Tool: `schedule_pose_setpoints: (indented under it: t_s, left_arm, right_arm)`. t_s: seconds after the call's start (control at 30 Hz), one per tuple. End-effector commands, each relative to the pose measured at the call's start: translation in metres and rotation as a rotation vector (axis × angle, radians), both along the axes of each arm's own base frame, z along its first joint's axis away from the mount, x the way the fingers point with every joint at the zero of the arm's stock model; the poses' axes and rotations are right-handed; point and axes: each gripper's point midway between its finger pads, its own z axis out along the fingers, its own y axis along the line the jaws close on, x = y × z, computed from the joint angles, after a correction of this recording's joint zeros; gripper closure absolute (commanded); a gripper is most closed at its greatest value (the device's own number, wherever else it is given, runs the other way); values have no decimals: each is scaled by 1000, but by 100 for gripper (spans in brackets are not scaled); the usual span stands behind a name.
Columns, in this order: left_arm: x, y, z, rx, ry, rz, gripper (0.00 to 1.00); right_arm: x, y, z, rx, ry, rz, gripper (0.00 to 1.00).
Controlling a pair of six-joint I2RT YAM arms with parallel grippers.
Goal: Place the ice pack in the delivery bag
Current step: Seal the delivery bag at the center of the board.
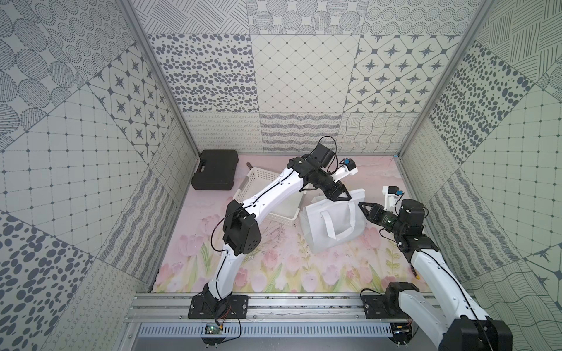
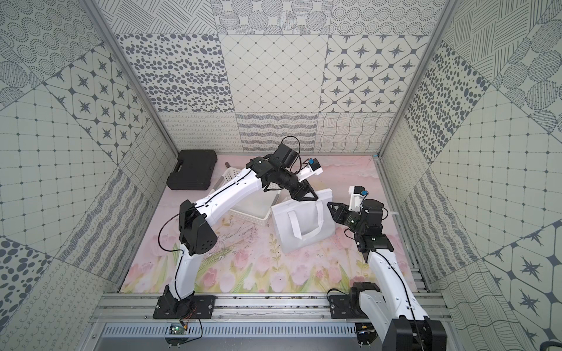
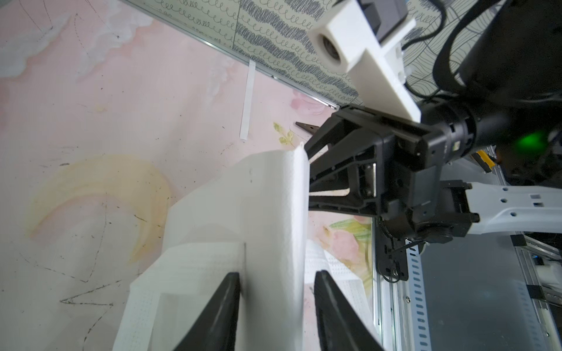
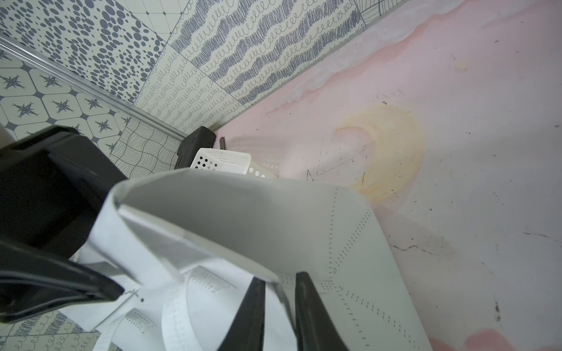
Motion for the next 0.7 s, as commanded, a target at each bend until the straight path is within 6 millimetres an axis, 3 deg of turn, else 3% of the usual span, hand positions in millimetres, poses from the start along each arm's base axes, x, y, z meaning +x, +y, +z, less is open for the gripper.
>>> schedule_pose_setpoints:
  t_s: [0.0,0.27,0.5,0.57,0.67]
  left_arm:
    - [-2,-15,8,-31,17,2,56]
    - [4,-21,1,-24,18,22,65]
    - [8,-20,-17,31,18,49,86]
    - [9,-19,-19,40,21,57,98]
    - [11,-17,-20,54,20,80,100]
  right_arm:
    - [2,8,17,-12,-62,35,77]
    - [7,19,26,-30,-83,60,77]
    - [9,25,26,-43,-84,76,77]
    - [9,25,25,-44,-82,76,76]
    - [8,24,25,-54,-82,70,75]
